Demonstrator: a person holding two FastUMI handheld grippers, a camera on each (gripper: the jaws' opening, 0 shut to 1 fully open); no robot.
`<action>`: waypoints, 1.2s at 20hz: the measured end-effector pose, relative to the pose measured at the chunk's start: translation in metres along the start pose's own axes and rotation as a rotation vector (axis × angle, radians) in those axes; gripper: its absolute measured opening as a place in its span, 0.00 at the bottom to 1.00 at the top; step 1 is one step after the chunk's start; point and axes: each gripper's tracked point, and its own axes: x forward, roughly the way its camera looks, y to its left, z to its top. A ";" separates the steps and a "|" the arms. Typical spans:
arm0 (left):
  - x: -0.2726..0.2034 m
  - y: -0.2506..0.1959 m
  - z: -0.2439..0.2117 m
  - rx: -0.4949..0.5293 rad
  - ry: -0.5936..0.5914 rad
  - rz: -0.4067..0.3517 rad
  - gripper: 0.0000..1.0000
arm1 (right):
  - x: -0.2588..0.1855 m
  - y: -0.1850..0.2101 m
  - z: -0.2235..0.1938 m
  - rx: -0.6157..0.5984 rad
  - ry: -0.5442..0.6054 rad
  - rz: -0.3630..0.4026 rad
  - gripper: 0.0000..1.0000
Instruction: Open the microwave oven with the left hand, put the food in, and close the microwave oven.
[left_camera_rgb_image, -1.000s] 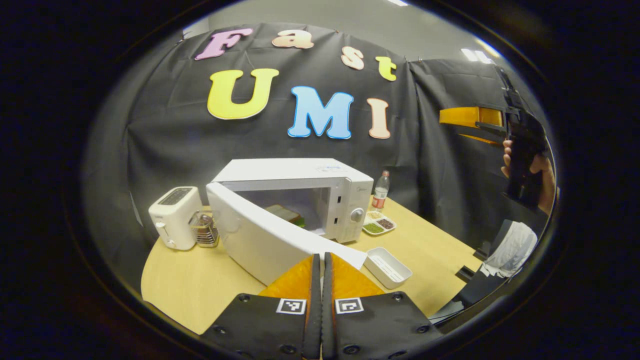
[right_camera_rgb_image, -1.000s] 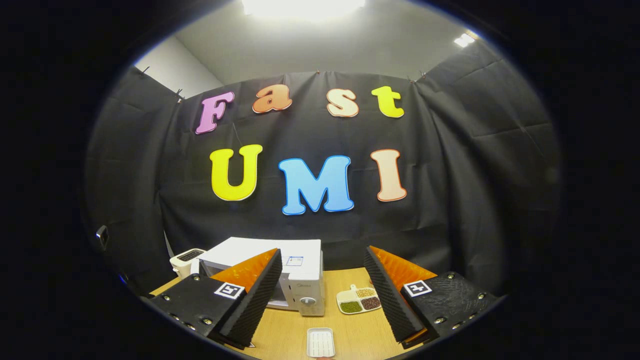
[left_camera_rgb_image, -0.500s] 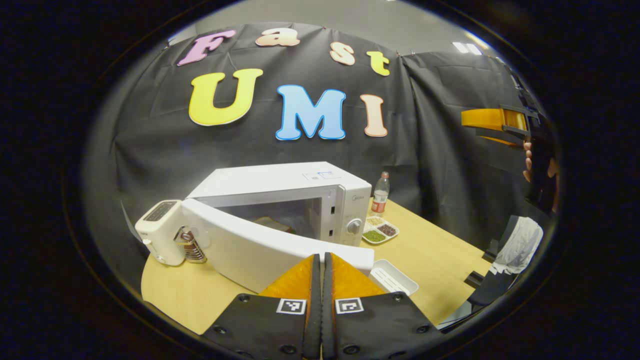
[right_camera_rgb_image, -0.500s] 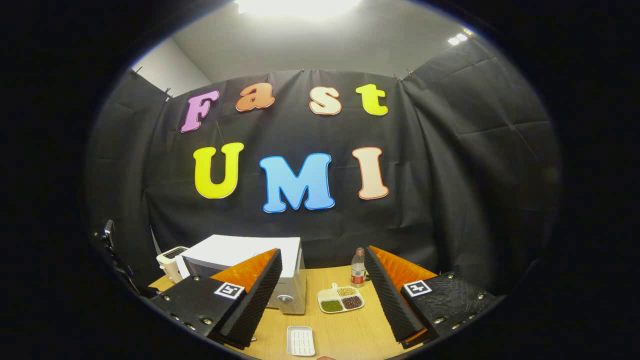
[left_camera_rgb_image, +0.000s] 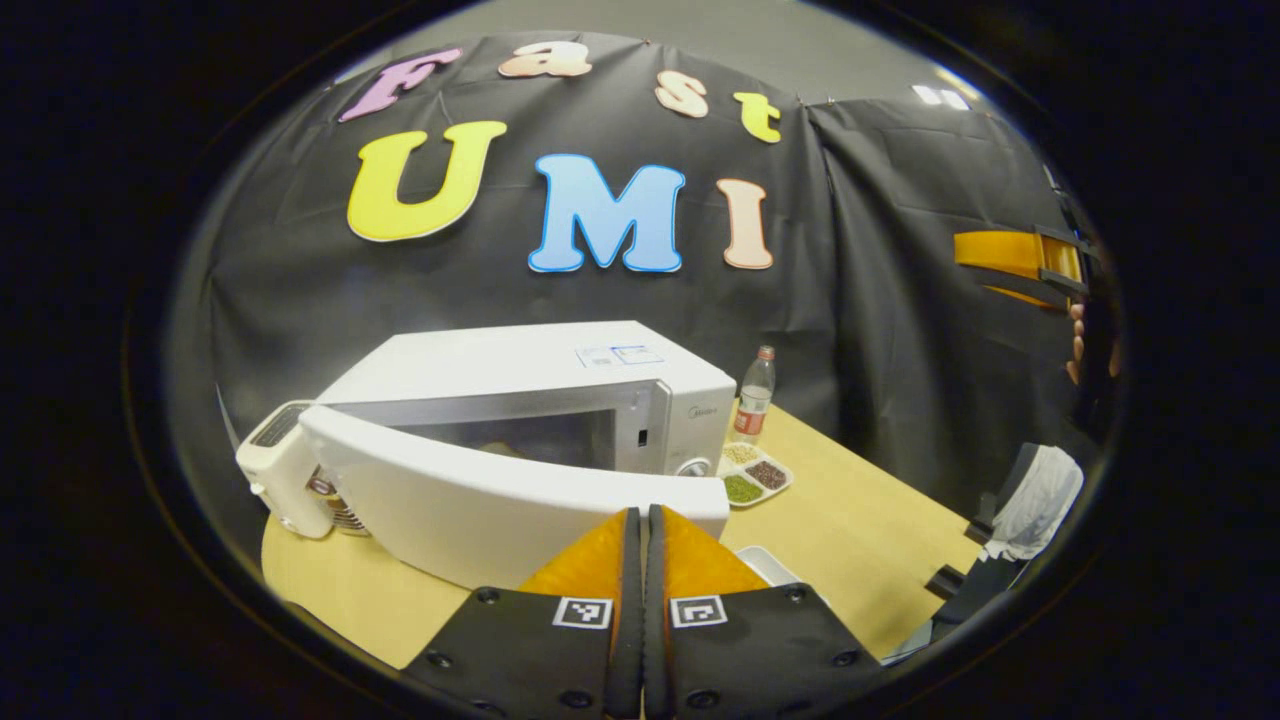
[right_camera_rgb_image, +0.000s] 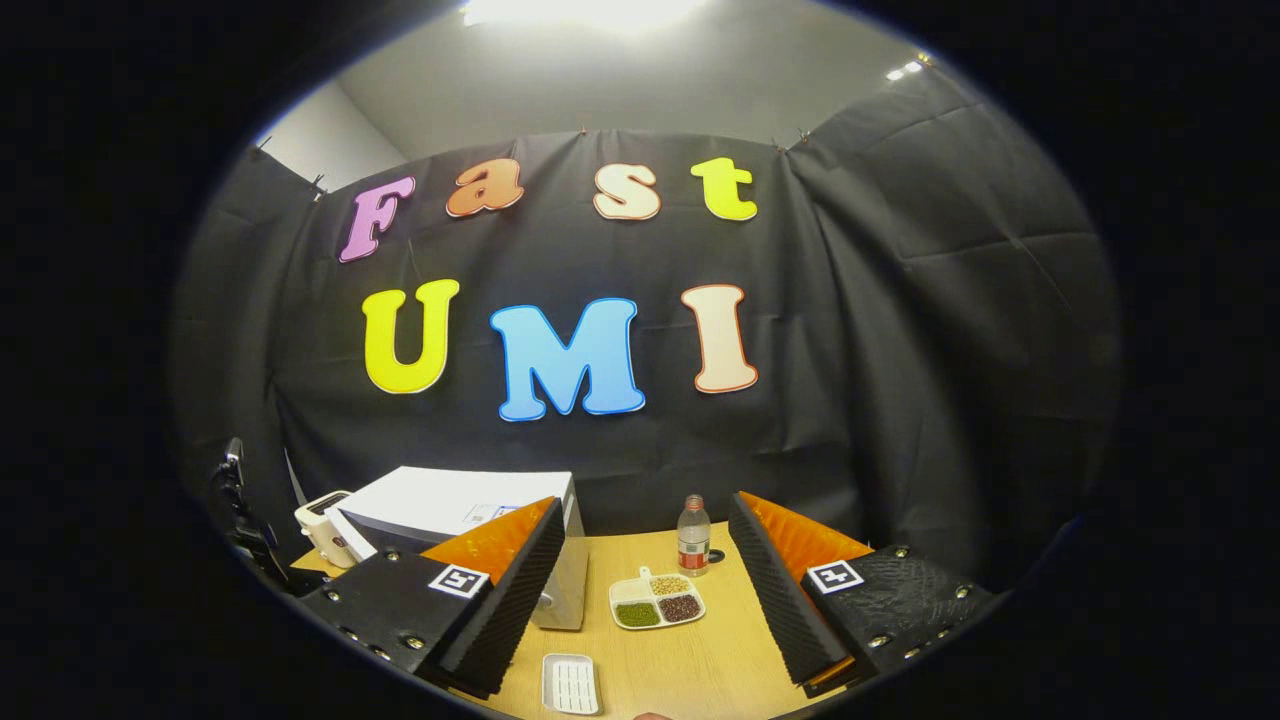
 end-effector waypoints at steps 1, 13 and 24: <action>0.006 0.000 0.002 0.004 0.000 0.003 0.07 | 0.003 -0.003 0.000 -0.002 0.000 -0.003 1.00; 0.068 0.002 0.022 -0.035 -0.001 0.057 0.07 | 0.037 -0.009 -0.015 -0.009 0.021 0.017 1.00; 0.124 0.000 0.031 -0.071 0.020 0.084 0.07 | 0.047 -0.030 -0.023 -0.007 0.027 -0.010 1.00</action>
